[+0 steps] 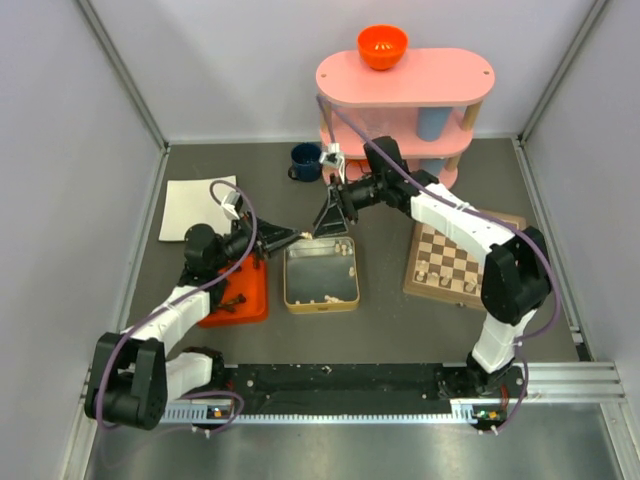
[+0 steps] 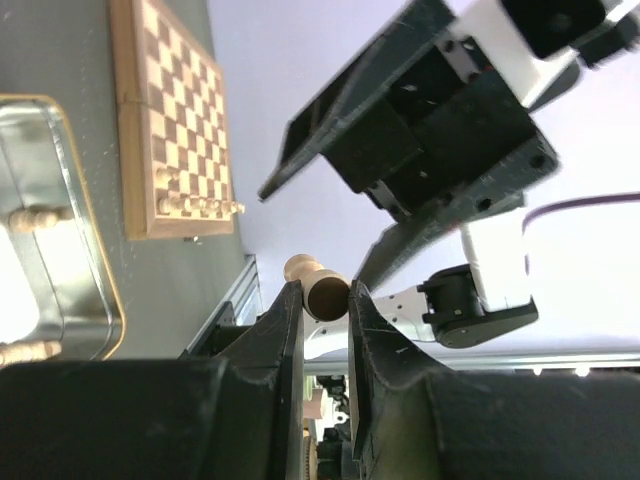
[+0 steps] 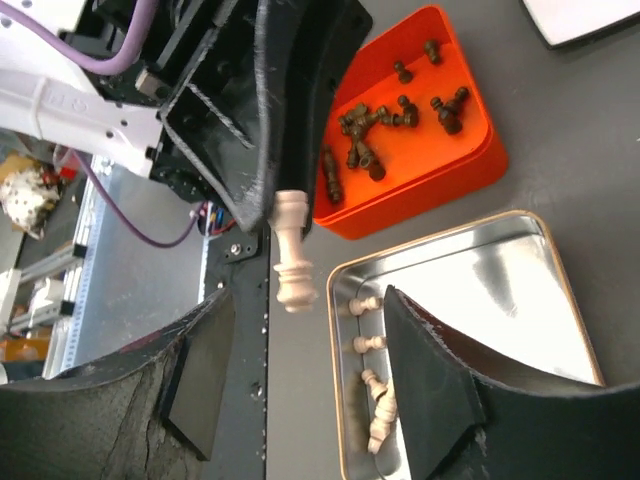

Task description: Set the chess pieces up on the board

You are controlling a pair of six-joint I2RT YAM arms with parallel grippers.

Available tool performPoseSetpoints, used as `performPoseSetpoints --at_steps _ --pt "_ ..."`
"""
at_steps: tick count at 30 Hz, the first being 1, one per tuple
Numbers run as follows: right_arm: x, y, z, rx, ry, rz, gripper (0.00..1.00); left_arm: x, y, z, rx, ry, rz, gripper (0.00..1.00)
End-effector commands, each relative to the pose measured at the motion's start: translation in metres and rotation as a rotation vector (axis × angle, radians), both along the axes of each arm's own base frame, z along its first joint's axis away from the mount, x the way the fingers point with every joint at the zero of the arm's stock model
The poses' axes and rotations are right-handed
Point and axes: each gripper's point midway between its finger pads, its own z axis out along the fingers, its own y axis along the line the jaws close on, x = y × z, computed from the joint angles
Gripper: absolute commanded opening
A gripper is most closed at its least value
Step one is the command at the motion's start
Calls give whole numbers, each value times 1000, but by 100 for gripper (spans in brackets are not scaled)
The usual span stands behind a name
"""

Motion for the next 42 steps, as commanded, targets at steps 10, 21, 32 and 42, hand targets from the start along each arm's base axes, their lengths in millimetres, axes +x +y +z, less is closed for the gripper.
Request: performPoseSetpoints --at_steps 10,21,32,42 --pt "18 14 72 260 343 -156 62 8 8 68 -182 -164 85 0" --pt "14 23 66 247 422 -159 57 10 14 68 -196 -156 139 0" --pt "11 32 67 239 427 -140 38 13 18 68 -222 -149 172 0" --pt "10 32 66 226 419 -138 7 13 20 56 -209 -123 192 0"
